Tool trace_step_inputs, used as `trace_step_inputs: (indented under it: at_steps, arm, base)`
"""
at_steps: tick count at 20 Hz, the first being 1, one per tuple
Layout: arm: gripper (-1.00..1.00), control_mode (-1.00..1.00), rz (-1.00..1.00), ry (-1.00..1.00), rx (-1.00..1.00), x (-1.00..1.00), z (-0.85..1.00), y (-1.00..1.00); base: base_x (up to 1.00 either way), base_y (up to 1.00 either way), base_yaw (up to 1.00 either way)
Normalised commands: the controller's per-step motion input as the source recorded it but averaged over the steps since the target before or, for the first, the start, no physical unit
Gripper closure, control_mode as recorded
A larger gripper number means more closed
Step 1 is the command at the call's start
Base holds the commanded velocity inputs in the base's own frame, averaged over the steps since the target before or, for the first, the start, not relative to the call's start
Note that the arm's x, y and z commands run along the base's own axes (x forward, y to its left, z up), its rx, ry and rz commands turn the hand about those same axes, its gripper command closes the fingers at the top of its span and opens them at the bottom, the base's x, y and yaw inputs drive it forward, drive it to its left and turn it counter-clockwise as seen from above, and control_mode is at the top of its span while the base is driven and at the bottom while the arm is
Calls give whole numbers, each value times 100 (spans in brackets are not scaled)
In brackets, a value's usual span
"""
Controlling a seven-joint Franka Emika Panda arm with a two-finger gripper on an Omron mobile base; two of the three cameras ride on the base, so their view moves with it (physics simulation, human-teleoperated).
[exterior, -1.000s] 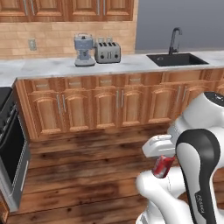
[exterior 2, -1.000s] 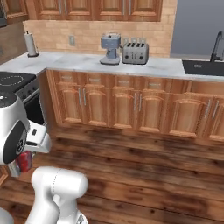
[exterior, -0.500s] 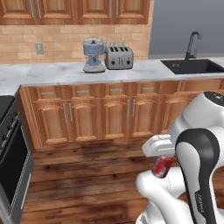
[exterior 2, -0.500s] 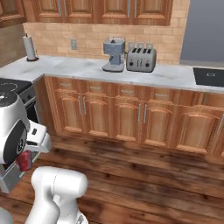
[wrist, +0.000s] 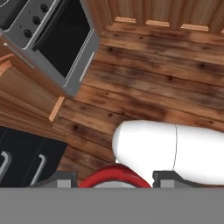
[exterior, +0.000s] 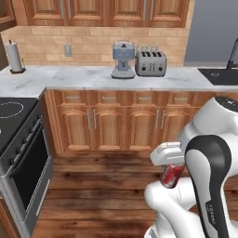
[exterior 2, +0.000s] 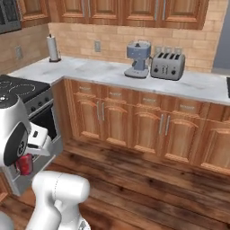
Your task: Four empty soda cans are scattered around the kitchen. Gather all the cans and cluster them next to the stove for recycling.
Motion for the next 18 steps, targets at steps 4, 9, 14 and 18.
trace_step_inputs:
  at_steps: [4, 9, 14, 18]
  arm:
    - [100, 100, 0, 0, 0, 0, 0, 0]
    - [100, 100, 0, 0, 0, 0, 0, 0]
    - [100, 100, 0, 0, 0, 0, 0, 0]
    - [100, 100, 0, 0, 0, 0, 0, 0]
  base:
    - [11, 0, 35]
    - [27, -10, 40]
    - [28, -26, 39]
    - [38, -40, 38]
